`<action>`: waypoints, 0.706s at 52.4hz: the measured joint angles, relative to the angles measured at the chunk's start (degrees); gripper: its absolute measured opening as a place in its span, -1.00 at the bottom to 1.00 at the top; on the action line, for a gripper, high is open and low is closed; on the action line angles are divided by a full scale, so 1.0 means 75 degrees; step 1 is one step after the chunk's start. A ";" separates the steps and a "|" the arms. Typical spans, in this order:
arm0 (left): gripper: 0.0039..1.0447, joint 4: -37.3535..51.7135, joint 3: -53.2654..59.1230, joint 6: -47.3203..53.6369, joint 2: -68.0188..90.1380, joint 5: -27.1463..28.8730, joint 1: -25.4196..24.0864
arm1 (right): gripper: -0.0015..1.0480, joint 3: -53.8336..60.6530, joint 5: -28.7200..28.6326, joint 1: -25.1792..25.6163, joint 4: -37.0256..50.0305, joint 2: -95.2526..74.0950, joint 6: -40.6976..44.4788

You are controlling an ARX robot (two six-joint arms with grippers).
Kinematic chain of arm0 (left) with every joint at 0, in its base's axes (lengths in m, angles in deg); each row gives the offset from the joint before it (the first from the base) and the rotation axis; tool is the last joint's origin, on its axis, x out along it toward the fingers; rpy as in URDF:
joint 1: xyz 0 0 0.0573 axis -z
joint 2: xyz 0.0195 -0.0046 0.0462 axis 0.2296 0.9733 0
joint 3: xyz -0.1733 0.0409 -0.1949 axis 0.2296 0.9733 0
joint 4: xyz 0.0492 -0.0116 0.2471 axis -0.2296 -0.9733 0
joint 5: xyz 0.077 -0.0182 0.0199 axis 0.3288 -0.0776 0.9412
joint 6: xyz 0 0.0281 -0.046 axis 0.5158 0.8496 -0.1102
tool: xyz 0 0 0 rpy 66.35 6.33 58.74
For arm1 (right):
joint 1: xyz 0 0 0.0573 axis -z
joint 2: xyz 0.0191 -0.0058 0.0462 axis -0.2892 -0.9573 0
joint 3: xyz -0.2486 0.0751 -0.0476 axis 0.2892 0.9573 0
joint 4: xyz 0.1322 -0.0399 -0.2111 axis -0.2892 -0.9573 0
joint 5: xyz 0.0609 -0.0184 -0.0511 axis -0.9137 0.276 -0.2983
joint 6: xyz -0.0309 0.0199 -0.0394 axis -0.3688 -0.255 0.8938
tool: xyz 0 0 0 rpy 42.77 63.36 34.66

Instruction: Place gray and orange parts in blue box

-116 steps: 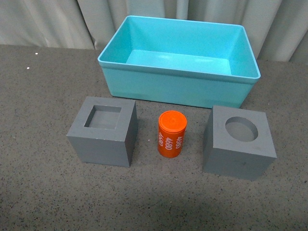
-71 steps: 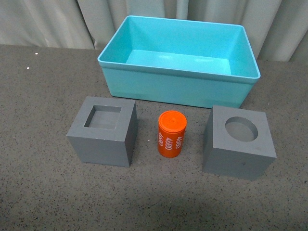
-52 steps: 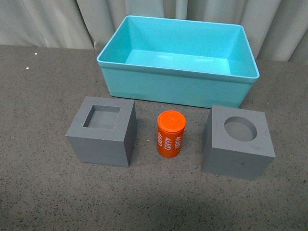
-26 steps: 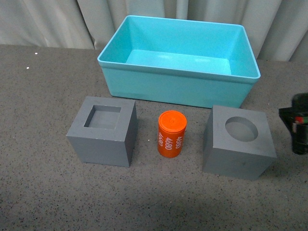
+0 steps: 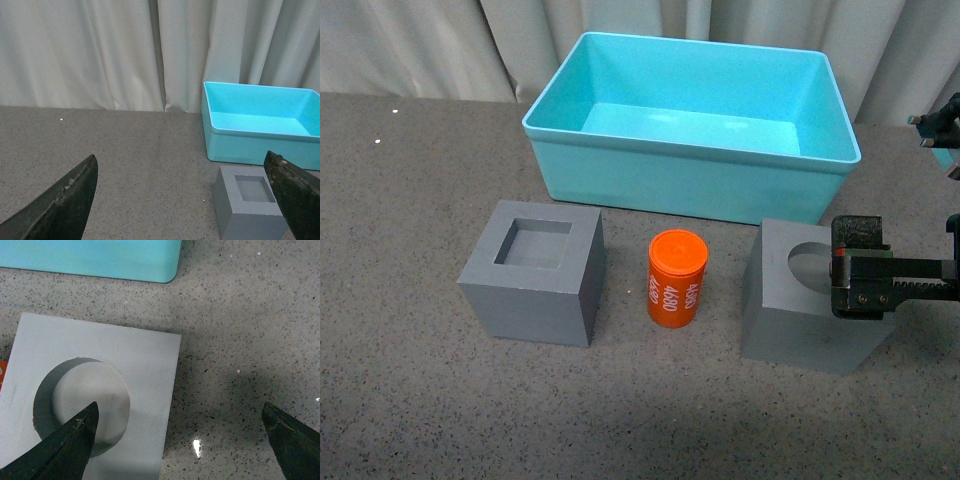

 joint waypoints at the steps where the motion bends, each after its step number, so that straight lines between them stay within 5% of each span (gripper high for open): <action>1: 0.88 0.0000 0.0000 0.0003 0.0000 0.0000 0.0000 | 0.81 -0.0015 -0.0006 -0.0015 -0.0009 -0.0041 -0.0061; 31: 0.88 0.0000 0.0000 0.0000 0.0000 -0.0003 0.0000 | -0.55 -0.0405 -0.0038 -0.0079 -0.0286 -0.0460 -0.0609; 37: 0.88 0.0000 0.0000 0.0003 0.0000 0.0000 0.0000 | -0.64 -0.0458 -0.0082 -0.0052 -0.0420 -0.0420 -0.0635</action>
